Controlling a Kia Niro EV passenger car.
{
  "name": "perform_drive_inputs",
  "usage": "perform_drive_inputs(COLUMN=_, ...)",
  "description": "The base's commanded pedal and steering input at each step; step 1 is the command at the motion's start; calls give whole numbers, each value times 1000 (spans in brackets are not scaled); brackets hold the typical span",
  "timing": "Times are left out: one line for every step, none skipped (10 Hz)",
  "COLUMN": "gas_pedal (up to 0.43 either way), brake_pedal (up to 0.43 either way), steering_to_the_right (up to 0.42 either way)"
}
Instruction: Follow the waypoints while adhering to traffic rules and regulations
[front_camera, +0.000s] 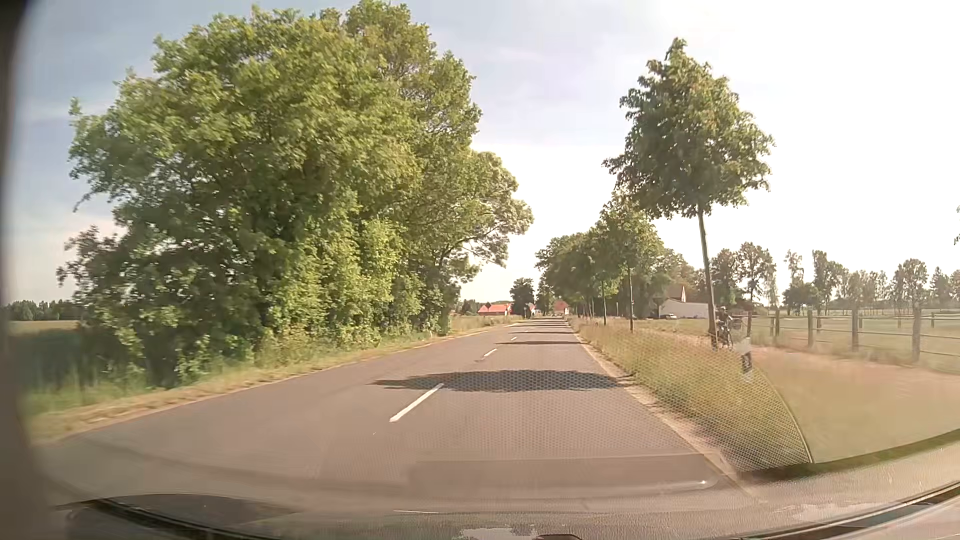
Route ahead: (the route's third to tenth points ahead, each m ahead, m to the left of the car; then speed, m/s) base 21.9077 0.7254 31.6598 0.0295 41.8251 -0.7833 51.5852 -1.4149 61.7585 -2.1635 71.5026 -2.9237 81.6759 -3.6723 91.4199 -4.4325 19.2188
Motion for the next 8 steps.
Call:
perform_drive_inputs(gas_pedal=220, brake_pedal=0, steering_to_the_right=27)
perform_drive_inputs(gas_pedal=220, brake_pedal=0, steering_to_the_right=27)
perform_drive_inputs(gas_pedal=220, brake_pedal=0, steering_to_the_right=26)
perform_drive_inputs(gas_pedal=220, brake_pedal=0, steering_to_the_right=24)
perform_drive_inputs(gas_pedal=220, brake_pedal=0, steering_to_the_right=19)
perform_drive_inputs(gas_pedal=220, brake_pedal=0, steering_to_the_right=13)
perform_drive_inputs(gas_pedal=220, brake_pedal=0, steering_to_the_right=9)
perform_drive_inputs(gas_pedal=209, brake_pedal=0, steering_to_the_right=6)
